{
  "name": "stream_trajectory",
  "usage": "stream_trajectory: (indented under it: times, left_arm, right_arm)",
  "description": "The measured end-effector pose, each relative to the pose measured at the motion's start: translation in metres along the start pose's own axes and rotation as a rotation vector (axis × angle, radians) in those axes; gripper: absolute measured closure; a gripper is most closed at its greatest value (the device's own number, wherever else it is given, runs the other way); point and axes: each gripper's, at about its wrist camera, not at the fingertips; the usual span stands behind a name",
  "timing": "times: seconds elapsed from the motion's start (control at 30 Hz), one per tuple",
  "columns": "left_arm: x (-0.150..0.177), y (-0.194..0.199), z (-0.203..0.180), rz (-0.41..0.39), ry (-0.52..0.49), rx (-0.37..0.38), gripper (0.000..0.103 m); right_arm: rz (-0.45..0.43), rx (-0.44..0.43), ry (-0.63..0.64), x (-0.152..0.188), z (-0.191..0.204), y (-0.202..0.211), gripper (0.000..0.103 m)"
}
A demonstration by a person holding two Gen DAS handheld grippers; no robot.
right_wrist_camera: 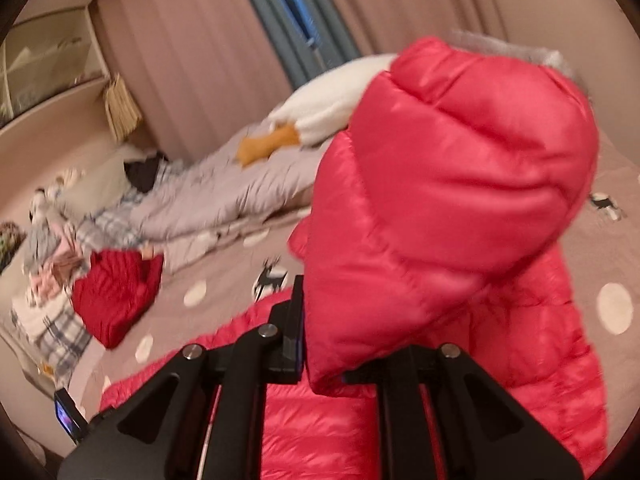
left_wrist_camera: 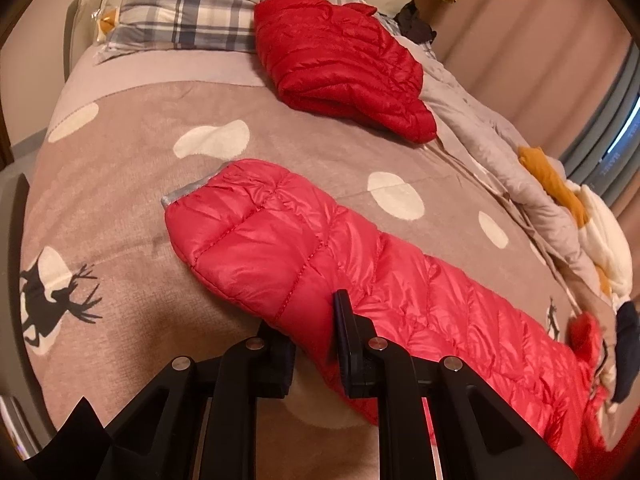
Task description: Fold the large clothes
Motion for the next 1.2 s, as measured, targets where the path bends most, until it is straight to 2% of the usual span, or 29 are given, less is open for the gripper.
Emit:
stream_trajectory:
  times: [0.13, 0.3, 0.43, 0.53, 0.6, 0.73, 0.87, 0.93, 1.0, 1.07, 1.17, 1.2]
  left_arm:
    - [0.0, -0.001, -0.001, 0.006, -0.002, -0.005, 0.088]
    - [0.002, -0.002, -0.005, -0.005, -0.045, -0.025, 0.087]
    - [0.001, -0.003, -0.004, 0.003, -0.031, -0.02, 0.087]
    - [0.001, -0.002, -0.004, 0.003, -0.017, -0.02, 0.088]
    - [0.001, -0.001, -0.006, -0.002, -0.015, -0.027, 0.088]
    - [0.002, 0.0, -0.008, -0.004, -0.018, -0.032, 0.088]
    - [0.002, -0.001, -0.009, -0.002, -0.028, -0.045, 0.088]
    - [0.002, -0.002, -0.01, -0.002, -0.027, -0.049, 0.087]
    - [0.002, -0.001, -0.01, -0.003, -0.021, -0.053, 0.087]
    - [0.002, 0.001, -0.012, -0.014, -0.017, -0.06, 0.087]
    - [0.003, 0.006, -0.019, -0.042, -0.034, -0.074, 0.088]
    - [0.002, 0.01, -0.024, -0.058, -0.048, -0.076, 0.088]
  right_arm:
    - [0.068, 0.01, 0.013, 0.015, 0.014, -0.023, 0.085]
    - [0.14, -0.006, -0.013, 0.027, 0.023, -0.038, 0.072]
    - [0.141, -0.009, 0.03, 0.027, 0.027, -0.033, 0.048]
    - [0.106, -0.007, 0.065, 0.022, 0.031, -0.021, 0.042]
    - [0.078, 0.027, 0.096, 0.016, 0.03, -0.013, 0.037]
    - [0.016, 0.207, 0.216, -0.004, 0.017, 0.004, 0.031]
    - [-0.009, 0.414, 0.331, -0.017, -0.017, 0.006, 0.028]
    - [0.012, 0.516, 0.339, -0.02, -0.043, 0.001, 0.027]
    - [0.063, 0.544, 0.263, -0.02, -0.074, -0.005, 0.027]
    - [0.115, 0.532, 0.159, -0.014, -0.11, -0.015, 0.027]
    - [0.215, 0.546, 0.041, 0.012, -0.156, -0.034, 0.027]
    - [0.263, 0.522, 0.017, 0.025, -0.167, -0.043, 0.027]
Point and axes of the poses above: each gripper's, at about its wrist camera, not at the fingertips, and y roughly against the way its jaws point, z to its left, x to its underside, and after that the axes turned 4 degrees about -z, right-handed
